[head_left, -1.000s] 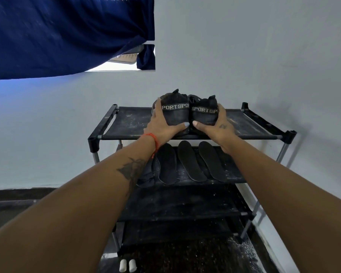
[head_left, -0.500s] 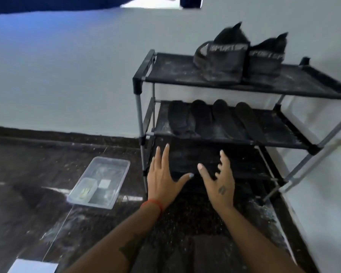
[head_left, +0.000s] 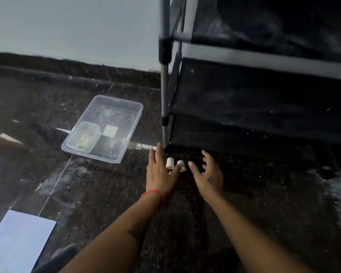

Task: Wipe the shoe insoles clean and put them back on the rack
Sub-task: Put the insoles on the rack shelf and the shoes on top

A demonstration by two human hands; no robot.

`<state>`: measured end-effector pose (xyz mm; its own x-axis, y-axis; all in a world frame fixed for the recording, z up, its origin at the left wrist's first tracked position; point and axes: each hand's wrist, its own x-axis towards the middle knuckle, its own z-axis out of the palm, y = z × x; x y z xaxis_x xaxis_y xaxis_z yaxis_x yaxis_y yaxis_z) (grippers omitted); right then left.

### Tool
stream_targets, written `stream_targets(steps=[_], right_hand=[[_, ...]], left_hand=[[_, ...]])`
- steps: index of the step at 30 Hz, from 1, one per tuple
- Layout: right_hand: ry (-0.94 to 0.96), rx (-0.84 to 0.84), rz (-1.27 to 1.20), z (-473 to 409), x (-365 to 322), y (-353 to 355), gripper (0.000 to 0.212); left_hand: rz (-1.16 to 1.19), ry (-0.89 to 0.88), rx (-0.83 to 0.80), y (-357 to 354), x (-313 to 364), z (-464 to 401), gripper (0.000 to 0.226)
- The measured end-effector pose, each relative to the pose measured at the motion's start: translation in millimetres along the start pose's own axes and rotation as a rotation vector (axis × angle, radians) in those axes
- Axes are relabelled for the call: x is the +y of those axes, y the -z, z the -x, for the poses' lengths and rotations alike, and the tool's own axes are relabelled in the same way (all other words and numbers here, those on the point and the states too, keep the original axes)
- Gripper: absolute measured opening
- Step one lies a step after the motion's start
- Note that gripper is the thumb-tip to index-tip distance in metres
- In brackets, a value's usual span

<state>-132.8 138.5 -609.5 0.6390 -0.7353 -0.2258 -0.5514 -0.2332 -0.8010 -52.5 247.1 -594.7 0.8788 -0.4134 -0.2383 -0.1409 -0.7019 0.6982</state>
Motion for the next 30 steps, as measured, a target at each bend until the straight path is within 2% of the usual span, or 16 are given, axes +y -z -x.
stream_targets(steps=[6,11,18,21,25,27,30], right_hand=[[0.020,-0.068,0.088,-34,12,-44,0.046],[0.001,-0.114,0.216,-46,20,-60,0.034],[0.038,-0.040,0.112,-33,16,-54,0.021],[0.065,-0.013,0.041,-14,3,-54,0.016],[0.062,-0.082,-0.051,-3,-31,-73,0.014],[0.143,-0.111,-0.059,-9,-54,-88,0.017],[0.330,-0.111,-0.044,-32,-90,-115,0.023]], left_hand=[[-0.026,0.146,-0.039,-29,-17,-45,0.047],[-0.078,0.208,-0.125,-37,-24,-59,0.036],[-0.028,0.153,-0.146,-28,-32,-57,0.027],[0.041,0.066,-0.076,-3,-32,-54,0.020],[0.047,-0.119,0.142,46,-33,-66,0.011],[0.024,-0.183,0.237,71,-40,-80,0.009],[-0.044,-0.203,0.311,103,-63,-104,0.019]])
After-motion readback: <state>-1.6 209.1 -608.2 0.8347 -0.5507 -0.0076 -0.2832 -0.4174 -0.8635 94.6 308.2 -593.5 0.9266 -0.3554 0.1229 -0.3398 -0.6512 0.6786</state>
